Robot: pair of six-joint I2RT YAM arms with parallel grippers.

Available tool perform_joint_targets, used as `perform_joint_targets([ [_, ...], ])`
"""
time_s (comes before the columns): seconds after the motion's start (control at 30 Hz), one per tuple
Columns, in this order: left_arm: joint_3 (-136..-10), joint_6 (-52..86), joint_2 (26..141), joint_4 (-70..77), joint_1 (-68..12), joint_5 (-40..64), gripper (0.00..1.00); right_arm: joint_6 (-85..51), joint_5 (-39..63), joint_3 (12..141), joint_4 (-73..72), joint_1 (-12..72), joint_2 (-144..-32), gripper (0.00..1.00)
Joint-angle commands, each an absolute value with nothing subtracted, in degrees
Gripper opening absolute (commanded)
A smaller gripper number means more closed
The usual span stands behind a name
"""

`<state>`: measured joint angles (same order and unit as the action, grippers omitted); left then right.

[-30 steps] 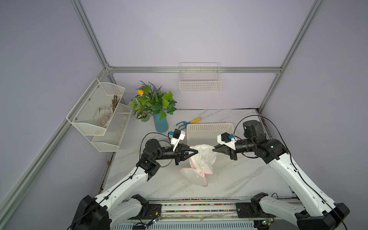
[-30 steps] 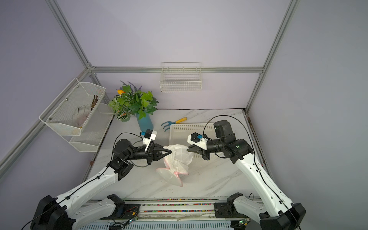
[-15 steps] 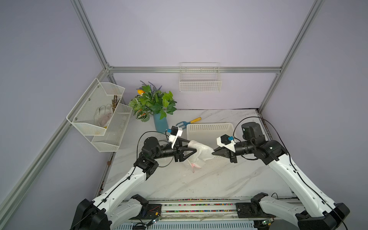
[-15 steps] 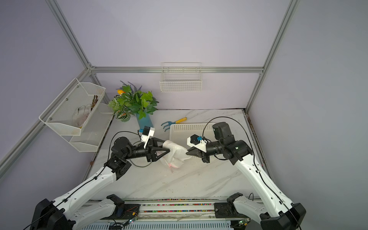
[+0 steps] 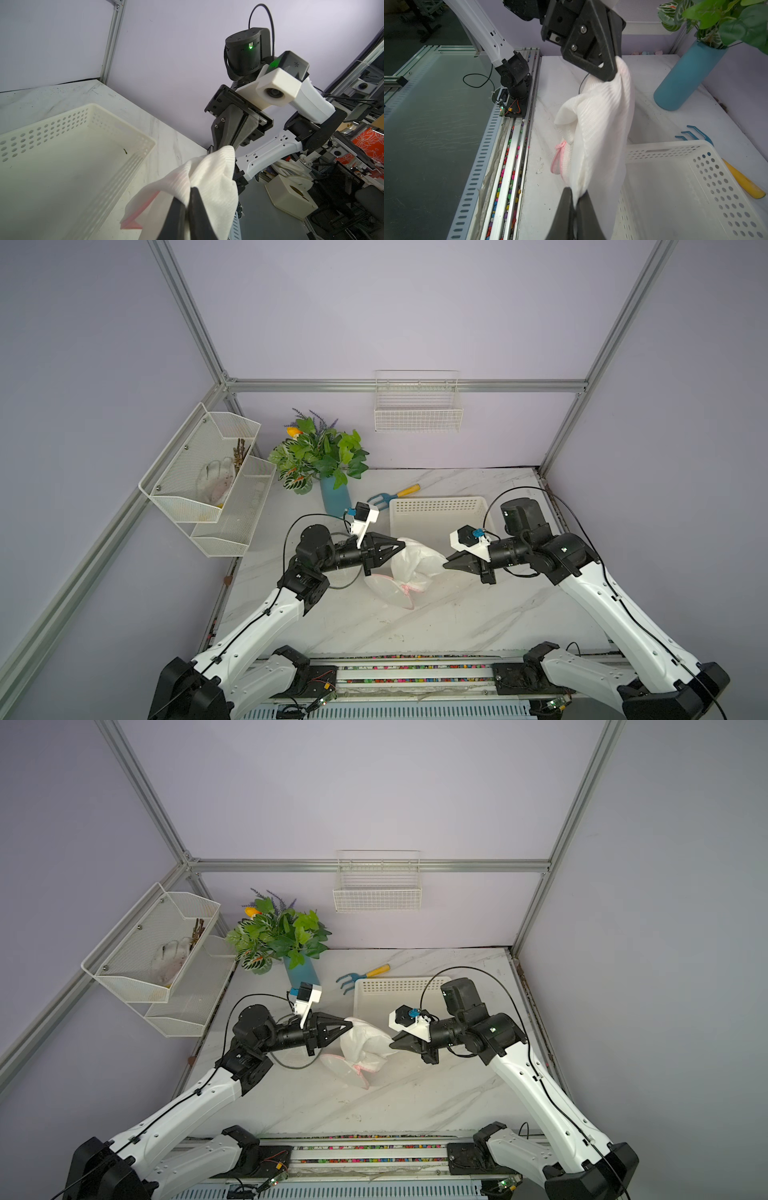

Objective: Turn the laundry bag inside out
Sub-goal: Turn over the laundry bag.

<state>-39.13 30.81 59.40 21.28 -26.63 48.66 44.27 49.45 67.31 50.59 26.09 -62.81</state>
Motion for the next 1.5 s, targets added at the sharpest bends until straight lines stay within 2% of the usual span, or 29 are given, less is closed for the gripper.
perform_joint_targets([
  [0.0,-42.1,30.1,59.5,21.5,-25.8,46.3,0.04,45.7,46.6,66.2,54.5,27.5,-61.1,0.0],
  [0.07,-42.5,29.3,59.6,19.6,-25.4,44.2,0.0,45.5,45.3,65.4,55.3,28.8,-60.4,0.0],
  [0.3,-47.0,26.6,64.5,11.6,-24.2,36.1,0.0,41.7,41.4,63.5,55.2,33.8,-55.9,0.0],
  [0.43,-50.5,23.3,69.0,6.7,-24.1,37.5,0.05,38.6,39.6,63.7,52.2,34.1,-52.9,0.0],
  [0.7,-47.6,17.3,69.6,0.0,-24.2,38.2,0.05,26.7,32.0,59.8,37.5,34.1,-45.2,0.0],
  [0.83,-45.5,15.8,69.0,-1.1,-24.1,37.0,0.06,22.7,34.6,59.1,35.1,34.0,-44.6,0.0],
  [0.97,-46.9,15.0,67.9,-0.8,-24.2,33.8,0.2,13.1,35.5,56.7,31.5,34.1,-44.6,0.0],
  [1.1,-49.4,13.3,64.2,-0.5,-24.1,28.5,0.52,-2.4,33.5,51.8,23.5,34.1,-42.3,0.0],
  [1.17,-50.2,12.6,62.3,-0.7,-24.2,25.7,0.62,-10.0,32.5,49.3,19.8,34.1,-40.9,0.0],
  [1.33,-50.2,9.9,56.3,-1.8,-24.1,23.4,0.67,-20.6,26.1,49.8,20.1,34.1,-39.4,0.0],
  [1.47,-47.6,8.0,51.9,-0.3,-24.2,33.9,0.67,-22.2,24.9,53.2,22.6,34.1,-41.2,0.0],
])
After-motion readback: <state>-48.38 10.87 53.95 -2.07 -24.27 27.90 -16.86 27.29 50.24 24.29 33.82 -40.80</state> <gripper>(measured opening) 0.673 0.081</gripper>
